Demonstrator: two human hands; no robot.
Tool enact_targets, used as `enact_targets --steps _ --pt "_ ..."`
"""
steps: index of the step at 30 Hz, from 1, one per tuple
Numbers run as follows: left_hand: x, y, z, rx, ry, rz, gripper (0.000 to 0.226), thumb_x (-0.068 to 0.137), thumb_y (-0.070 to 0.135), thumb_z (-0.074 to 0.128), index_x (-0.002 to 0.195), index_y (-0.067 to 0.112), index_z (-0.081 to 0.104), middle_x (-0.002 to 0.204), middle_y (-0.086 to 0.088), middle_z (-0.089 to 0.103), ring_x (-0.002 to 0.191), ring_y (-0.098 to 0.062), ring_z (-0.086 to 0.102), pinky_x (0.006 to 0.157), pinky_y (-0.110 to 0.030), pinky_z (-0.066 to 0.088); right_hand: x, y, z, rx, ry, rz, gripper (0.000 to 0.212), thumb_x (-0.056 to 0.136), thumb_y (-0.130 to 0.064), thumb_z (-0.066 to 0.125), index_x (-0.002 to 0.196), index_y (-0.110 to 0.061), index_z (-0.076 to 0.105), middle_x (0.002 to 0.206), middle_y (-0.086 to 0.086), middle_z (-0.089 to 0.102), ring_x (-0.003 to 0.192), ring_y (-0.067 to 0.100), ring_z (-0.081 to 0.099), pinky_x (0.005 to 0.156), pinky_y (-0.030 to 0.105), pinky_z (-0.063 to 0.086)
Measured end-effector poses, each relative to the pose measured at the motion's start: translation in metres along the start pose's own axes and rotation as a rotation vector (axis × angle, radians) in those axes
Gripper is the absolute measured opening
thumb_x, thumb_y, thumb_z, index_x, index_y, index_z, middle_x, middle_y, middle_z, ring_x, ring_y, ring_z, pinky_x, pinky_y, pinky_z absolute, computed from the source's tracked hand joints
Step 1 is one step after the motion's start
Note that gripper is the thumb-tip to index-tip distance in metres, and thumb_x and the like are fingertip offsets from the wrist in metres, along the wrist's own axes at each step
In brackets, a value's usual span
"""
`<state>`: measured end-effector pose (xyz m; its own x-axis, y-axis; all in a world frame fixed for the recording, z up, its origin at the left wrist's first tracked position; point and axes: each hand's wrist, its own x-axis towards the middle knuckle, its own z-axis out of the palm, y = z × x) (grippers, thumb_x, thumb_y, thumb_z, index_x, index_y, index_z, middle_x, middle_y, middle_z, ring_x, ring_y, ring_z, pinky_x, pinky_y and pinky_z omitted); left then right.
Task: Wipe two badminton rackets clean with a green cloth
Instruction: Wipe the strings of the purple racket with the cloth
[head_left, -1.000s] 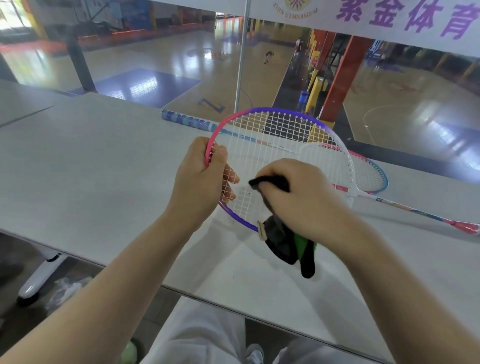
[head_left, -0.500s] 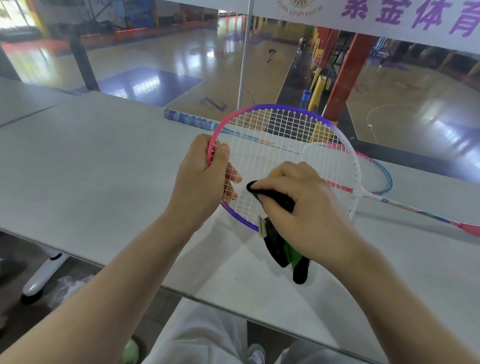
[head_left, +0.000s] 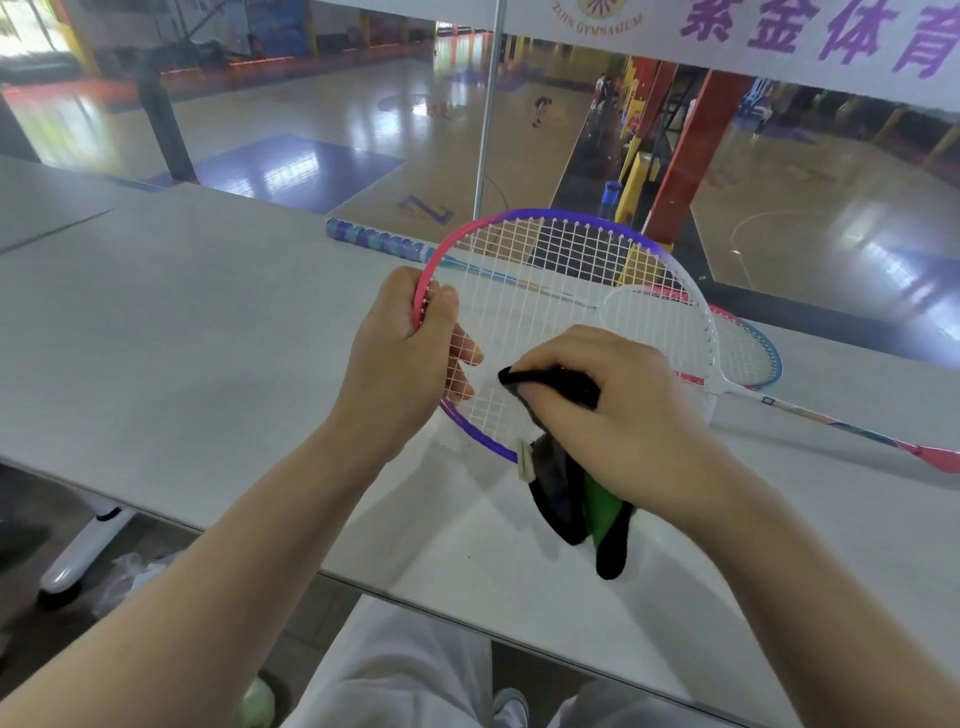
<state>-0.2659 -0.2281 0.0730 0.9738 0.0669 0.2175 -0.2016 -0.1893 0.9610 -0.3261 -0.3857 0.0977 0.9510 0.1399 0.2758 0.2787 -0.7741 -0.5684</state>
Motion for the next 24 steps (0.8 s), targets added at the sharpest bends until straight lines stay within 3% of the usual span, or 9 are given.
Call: enact_targets --steps 5,11,14,16,18,20,22,24 --pt "0.008 -0.001 -0.004 -0.011 0.013 -0.032 0.017 0.105 0.028 0.040 0.090 0.025 0.048 0.064 0.002 0.064 0.048 -0.008 0.059 0.048 -0.017 0.050 -0.025 0.010 -0.004 0.295 -0.163 0.187 0.015 0.085 -0.018 0.068 0.082 -0.030 0.076 0.080 -0.010 0.073 0.075 0.005 0.067 0.070 0.016 0.051" --pt "0.019 0.006 -0.007 -0.082 0.024 -0.100 0.017 0.106 0.027 0.038 0.100 0.020 0.053 0.063 0.002 0.062 0.047 -0.007 0.057 0.049 -0.020 0.051 -0.059 0.022 -0.009 0.358 -0.323 0.282 0.021 0.086 -0.018 0.071 0.084 -0.039 0.077 0.086 -0.014 0.073 0.082 0.002 0.068 0.078 0.018 0.048" --pt "0.024 0.017 -0.006 -0.132 0.038 -0.101 0.019 0.105 0.023 0.038 0.098 0.019 0.055 0.060 0.003 0.061 0.047 -0.006 0.057 0.047 -0.020 0.049 -0.071 0.022 0.011 0.487 -0.438 0.370 0.024 0.088 -0.013 0.069 0.093 -0.034 0.079 0.096 -0.011 0.076 0.094 0.006 0.070 0.090 0.023 0.050" --pt "0.024 0.021 -0.005 -0.166 0.038 -0.100 0.020 0.105 0.022 0.038 0.095 0.019 0.054 0.054 0.006 0.060 0.047 -0.007 0.057 0.046 -0.021 0.049 -0.065 0.024 0.031 0.720 -0.371 0.493 0.023 0.090 -0.006 0.064 0.098 -0.022 0.079 0.102 -0.002 0.076 0.097 0.013 0.070 0.090 0.025 0.053" --pt "0.021 0.020 -0.002 -0.183 0.029 -0.109 0.020 0.105 0.022 0.038 0.097 0.019 0.056 0.054 0.006 0.060 0.049 -0.008 0.058 0.048 -0.022 0.050 -0.046 0.027 0.051 1.185 -0.247 0.691 0.021 0.090 -0.002 0.059 0.102 -0.008 0.074 0.107 0.011 0.074 0.094 0.019 0.070 0.083 0.028 0.057" --pt "0.017 0.015 -0.001 -0.195 0.026 -0.114 0.020 0.105 0.023 0.038 0.101 0.017 0.056 0.056 0.006 0.060 0.049 -0.009 0.057 0.048 -0.023 0.050 -0.022 0.026 0.067 1.659 -0.153 0.771 0.018 0.085 -0.001 0.061 0.100 -0.003 0.071 0.103 0.013 0.070 0.091 0.023 0.068 0.082 0.032 0.058" --pt "0.013 0.010 0.000 -0.197 0.028 -0.106 0.019 0.104 0.023 0.039 0.098 0.015 0.055 0.056 0.005 0.060 0.048 -0.009 0.055 0.047 -0.023 0.049 -0.006 0.022 0.075 1.913 -0.057 0.754 0.020 0.071 0.003 0.068 0.089 -0.004 0.067 0.091 0.012 0.064 0.082 0.024 0.064 0.076 0.032 0.058" --pt "0.012 0.006 0.001 -0.174 0.044 -0.103 0.020 0.102 0.023 0.041 0.089 0.017 0.053 0.059 0.003 0.061 0.047 -0.009 0.055 0.046 -0.022 0.047 0.000 0.020 0.080 1.989 -0.042 0.723 0.012 0.068 -0.001 0.063 0.079 -0.005 0.064 0.082 0.011 0.061 0.072 0.024 0.063 0.069 0.030 0.057"
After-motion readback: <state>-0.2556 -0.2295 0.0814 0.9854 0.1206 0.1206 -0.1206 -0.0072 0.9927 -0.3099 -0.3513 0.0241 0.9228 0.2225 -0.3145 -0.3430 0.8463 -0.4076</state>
